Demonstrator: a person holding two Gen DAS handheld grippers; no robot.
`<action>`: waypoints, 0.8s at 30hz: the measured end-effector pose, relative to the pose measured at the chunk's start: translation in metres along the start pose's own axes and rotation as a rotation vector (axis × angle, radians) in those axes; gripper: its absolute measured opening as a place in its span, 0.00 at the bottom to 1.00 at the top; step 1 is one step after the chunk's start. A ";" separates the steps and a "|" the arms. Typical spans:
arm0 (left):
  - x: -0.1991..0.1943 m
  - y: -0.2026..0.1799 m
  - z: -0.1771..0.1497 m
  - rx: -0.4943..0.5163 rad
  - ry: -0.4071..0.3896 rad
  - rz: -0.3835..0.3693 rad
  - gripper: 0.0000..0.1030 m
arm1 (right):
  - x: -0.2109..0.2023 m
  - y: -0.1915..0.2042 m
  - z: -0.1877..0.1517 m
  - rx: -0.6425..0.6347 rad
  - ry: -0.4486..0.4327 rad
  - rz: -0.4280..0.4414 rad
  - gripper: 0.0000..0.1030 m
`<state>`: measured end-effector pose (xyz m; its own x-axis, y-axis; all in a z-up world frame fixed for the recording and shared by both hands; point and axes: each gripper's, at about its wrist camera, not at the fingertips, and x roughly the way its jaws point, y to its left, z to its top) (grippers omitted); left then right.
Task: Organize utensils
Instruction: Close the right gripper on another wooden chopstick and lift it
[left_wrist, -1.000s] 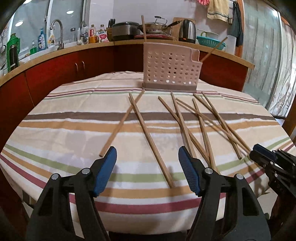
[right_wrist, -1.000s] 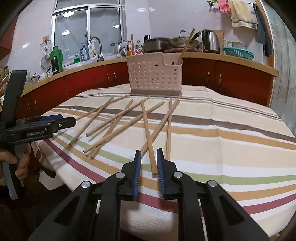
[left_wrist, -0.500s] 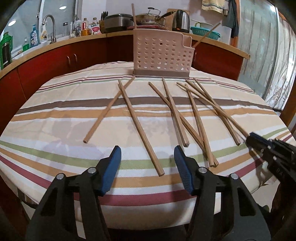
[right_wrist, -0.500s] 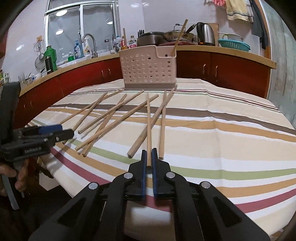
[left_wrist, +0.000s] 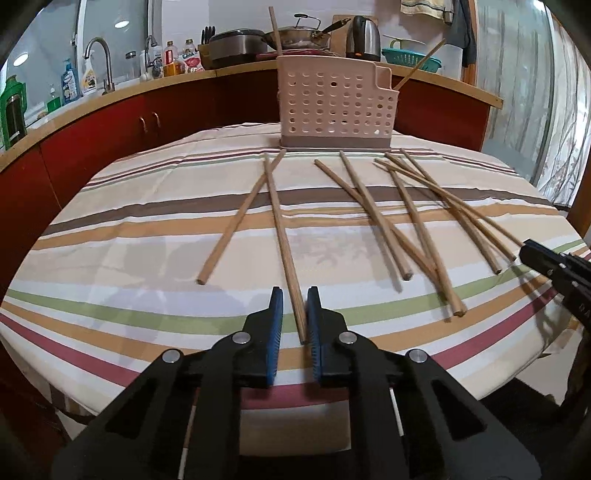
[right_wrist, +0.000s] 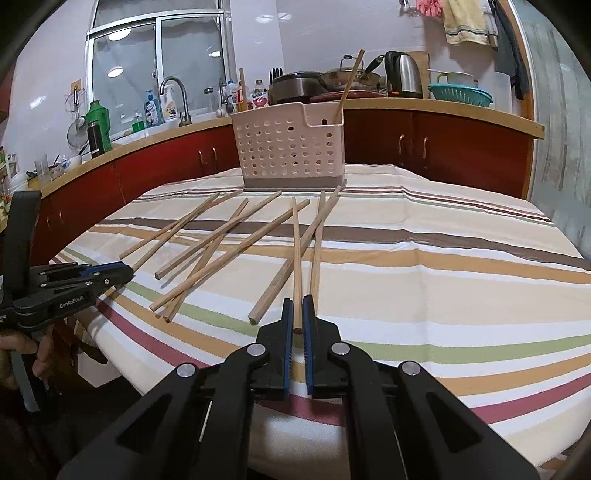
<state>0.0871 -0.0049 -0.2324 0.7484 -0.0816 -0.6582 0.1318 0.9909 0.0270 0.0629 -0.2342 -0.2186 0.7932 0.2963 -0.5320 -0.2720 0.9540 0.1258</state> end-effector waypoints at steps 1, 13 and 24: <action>0.000 0.002 -0.001 -0.006 -0.001 0.000 0.14 | -0.001 0.000 0.000 0.000 -0.003 -0.001 0.06; -0.004 0.002 -0.007 -0.012 -0.038 0.003 0.18 | -0.011 -0.012 0.006 0.021 -0.055 -0.060 0.05; -0.001 0.011 -0.004 -0.021 -0.041 0.038 0.17 | -0.017 -0.031 0.003 0.060 -0.069 -0.125 0.05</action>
<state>0.0849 0.0068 -0.2347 0.7784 -0.0479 -0.6259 0.0896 0.9954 0.0353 0.0601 -0.2689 -0.2109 0.8551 0.1758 -0.4877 -0.1379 0.9840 0.1130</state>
